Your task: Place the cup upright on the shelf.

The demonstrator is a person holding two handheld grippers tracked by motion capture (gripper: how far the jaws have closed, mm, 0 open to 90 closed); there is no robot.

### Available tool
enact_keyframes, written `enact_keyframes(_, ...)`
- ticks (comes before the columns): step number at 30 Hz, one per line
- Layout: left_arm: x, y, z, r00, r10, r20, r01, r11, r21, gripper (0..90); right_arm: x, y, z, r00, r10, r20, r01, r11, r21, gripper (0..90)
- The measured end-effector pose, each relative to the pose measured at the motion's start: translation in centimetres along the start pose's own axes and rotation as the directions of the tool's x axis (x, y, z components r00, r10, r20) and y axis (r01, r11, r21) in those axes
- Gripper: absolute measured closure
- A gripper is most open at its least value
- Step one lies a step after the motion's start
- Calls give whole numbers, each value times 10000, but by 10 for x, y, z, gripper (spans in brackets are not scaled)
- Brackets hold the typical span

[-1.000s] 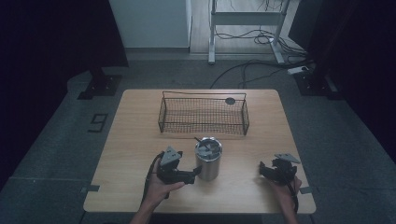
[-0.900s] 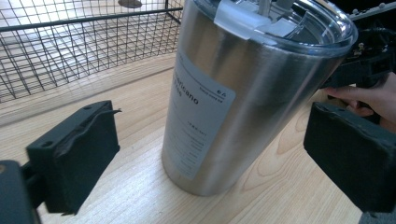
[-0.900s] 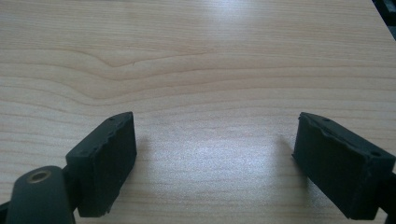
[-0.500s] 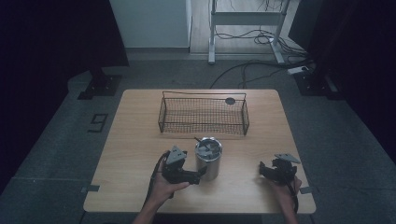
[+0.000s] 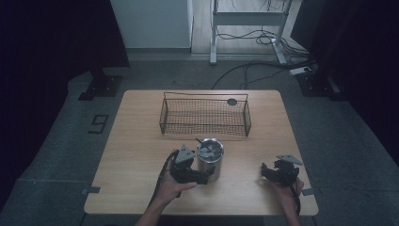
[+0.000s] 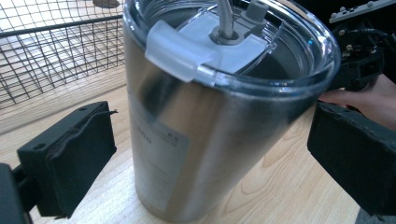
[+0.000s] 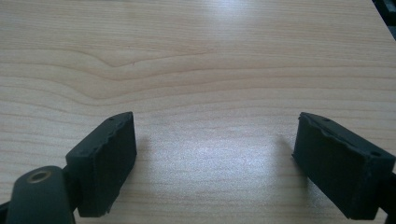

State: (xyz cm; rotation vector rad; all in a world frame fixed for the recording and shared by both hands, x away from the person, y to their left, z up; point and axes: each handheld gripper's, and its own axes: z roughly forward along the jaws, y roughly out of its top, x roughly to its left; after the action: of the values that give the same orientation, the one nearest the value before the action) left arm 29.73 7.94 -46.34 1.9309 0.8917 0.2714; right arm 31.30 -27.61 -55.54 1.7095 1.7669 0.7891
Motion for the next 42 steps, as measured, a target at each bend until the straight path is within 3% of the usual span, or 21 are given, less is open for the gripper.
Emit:
enact_keyframes(17, -4, 7, 24, 9993, 103, -363, -99, 9999, 116, 3, 0, 0, 0, 10000, -3, -4, 3, 10000, 0, 128)
enact_keyframes(25, -5, 8, 31, 9990, 139, -424, -148, 9997, -200, 0, 0, 0, 0, 10000, -4, -5, 4, 10000, 0, 128)
enact_keyframes(35, -10, 12, 42, 9947, 221, -1001, -245, 9994, -227, 0, 0, 0, 0, 10000, -2, -4, 2, 10000, 0, 129)
enact_keyframes(42, -9, 10, 48, 9937, 239, -1098, -268, 9993, -252, 1, 0, 0, 0, 10000, -4, -4, 4, 10000, 1, 129)
